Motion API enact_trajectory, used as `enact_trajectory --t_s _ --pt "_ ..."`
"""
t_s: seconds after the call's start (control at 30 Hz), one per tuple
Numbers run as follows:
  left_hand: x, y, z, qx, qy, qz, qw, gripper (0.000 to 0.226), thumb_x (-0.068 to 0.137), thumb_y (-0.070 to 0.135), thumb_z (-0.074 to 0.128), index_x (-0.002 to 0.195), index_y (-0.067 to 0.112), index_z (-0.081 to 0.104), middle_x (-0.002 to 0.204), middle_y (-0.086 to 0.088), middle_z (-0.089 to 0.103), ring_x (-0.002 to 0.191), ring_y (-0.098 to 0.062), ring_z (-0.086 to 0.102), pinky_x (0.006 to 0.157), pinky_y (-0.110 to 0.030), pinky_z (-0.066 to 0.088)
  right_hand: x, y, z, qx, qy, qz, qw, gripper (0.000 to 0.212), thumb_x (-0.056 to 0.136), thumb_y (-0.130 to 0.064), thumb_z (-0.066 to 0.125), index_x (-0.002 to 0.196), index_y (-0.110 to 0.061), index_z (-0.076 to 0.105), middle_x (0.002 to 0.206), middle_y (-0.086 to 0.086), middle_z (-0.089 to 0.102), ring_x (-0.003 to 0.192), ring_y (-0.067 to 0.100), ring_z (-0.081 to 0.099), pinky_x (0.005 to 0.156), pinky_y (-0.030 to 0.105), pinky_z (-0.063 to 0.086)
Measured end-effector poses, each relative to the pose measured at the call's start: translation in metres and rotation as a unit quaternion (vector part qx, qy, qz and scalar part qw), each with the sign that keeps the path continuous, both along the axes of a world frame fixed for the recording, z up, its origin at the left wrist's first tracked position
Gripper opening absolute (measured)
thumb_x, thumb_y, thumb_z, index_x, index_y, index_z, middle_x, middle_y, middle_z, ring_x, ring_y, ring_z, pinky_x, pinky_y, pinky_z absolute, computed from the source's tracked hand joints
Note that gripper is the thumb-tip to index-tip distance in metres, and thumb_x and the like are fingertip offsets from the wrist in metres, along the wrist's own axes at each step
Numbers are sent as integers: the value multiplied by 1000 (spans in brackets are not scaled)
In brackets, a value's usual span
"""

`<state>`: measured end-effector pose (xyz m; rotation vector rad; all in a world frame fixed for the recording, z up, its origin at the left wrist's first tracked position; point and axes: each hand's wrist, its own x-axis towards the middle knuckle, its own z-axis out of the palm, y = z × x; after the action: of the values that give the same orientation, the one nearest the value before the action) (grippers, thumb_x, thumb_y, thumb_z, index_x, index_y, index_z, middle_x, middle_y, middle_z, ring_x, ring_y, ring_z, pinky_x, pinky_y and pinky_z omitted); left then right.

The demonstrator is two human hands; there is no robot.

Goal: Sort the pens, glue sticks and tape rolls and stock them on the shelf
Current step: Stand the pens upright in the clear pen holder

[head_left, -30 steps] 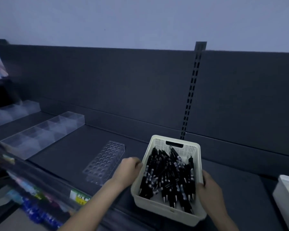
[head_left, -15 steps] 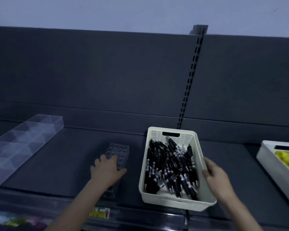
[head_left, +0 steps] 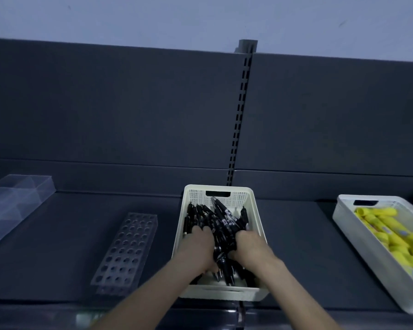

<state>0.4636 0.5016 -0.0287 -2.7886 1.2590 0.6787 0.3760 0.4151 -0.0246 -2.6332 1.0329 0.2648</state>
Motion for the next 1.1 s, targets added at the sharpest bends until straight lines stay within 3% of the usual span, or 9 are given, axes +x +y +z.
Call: enact_trajectory --t_s 0.1,0.27,0.37,0.53,0.63,0.73,0.8,0.97,1.1 --pt "12 -7 -9 -65 -8 59 996 56 81 17 66 125 6 33 129 -16 37 114 -33 50 89 -36 44 14 -4 -10 8 2 -16 1000 30 88 -16 57 114 -4 55 120 15 61 110 30 59 87 33 47" --pt "25 -11 -19 -174 33 136 975 32 83 0 48 113 3 38 109 -16 58 98 -32 59 72 -35 44 23 -5 -17 37 -69 -46 996 18 88 -11 49 104 -5 55 116 14 62 105 31 60 77 32 46" --pt "27 -11 -23 -211 69 152 963 10 85 4 49 95 6 46 99 -14 61 90 -28 59 71 -32 44 18 -8 -17 31 -135 -52 989 13 91 -14 47 97 -5 55 111 15 63 102 32 60 75 31 45" --pt "32 -10 -11 -301 74 172 935 17 90 16 53 104 5 53 105 -9 61 96 -24 58 78 -28 45 12 -18 -12 106 -266 -81 955 23 89 -26 58 95 -4 62 91 12 68 79 25 64 70 32 54" --pt "27 -4 4 -403 192 201 872 12 92 10 52 104 10 52 95 -4 61 73 -15 60 64 -23 47 9 -25 -3 203 -326 -88 919 29 85 -25 65 77 2 64 69 9 64 54 15 55 50 22 42" --pt "31 6 22 -494 275 207 798 10 91 3 53 97 11 53 83 -5 63 61 -14 60 59 -24 51 8 -30 10 324 -370 -95 866 26 83 -22 68 65 -5 64 53 3 57 42 9 49 50 24 39" --pt "39 15 37 -523 291 198 776 13 89 1 55 91 14 53 79 -5 62 61 -14 60 56 -21 50 11 -30 21 366 -379 -100 844 25 84 -17 67 60 -12 61 44 -4 53 36 6 44 41 20 36" --pt "71 46 59 -580 326 190 722 14 88 -2 54 84 11 51 73 -7 61 55 -14 57 50 -23 46 31 -17 51 398 -385 -88 828 10 82 -9 67 74 -3 65 53 4 54 43 12 44 38 19 33" --pt "106 79 66 -633 351 222 653 20 93 1 47 78 14 45 64 -2 47 46 -12 44 42 -22 36 61 5 73 403 -419 -93 808 9 79 -6 69 80 1 65 47 2 53 32 7 40 32 15 29"
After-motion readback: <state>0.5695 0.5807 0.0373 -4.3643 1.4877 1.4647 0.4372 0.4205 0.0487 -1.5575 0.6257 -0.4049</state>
